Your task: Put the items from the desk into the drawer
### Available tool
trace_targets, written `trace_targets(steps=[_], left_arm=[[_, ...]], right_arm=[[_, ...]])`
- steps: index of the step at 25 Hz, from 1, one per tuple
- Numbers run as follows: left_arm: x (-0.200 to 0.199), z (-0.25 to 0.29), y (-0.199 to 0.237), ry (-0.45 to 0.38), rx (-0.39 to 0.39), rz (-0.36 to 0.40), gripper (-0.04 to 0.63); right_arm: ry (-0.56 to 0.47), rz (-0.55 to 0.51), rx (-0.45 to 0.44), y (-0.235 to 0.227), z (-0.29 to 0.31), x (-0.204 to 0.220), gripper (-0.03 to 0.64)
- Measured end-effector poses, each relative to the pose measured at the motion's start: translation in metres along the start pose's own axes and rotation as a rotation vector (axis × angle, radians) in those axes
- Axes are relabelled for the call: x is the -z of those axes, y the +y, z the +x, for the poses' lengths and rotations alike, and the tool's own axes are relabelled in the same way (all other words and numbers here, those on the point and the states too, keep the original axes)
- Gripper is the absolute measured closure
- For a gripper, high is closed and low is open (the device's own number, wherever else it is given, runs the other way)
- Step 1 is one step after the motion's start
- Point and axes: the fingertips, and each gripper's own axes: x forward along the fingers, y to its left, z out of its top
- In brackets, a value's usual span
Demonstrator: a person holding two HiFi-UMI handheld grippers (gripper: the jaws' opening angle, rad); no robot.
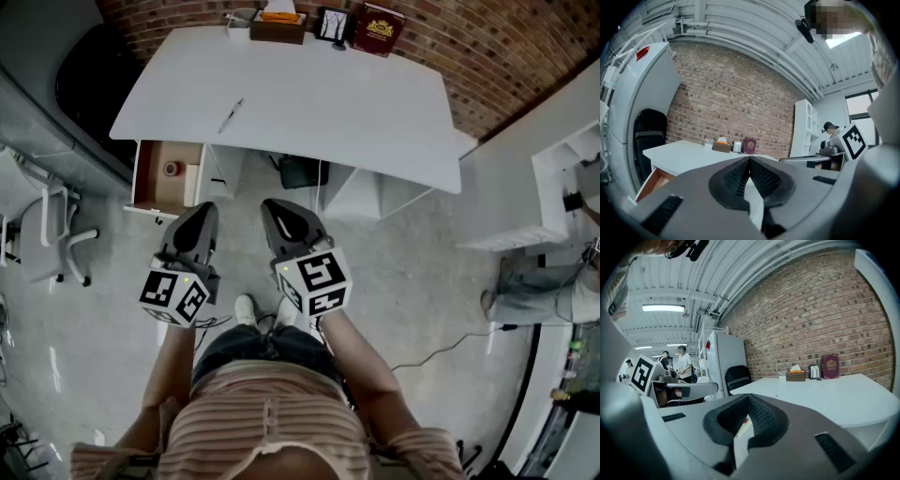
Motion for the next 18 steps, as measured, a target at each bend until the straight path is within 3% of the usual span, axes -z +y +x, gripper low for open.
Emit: trace_targets(steps=[18], left_arm=[[0.013, 0.012, -0.003, 0.036, -0.031, -0.001, 0.586]], right_arm=[[0.021, 0.016, -0.011, -0.015, -0.005, 0.010, 0.600]])
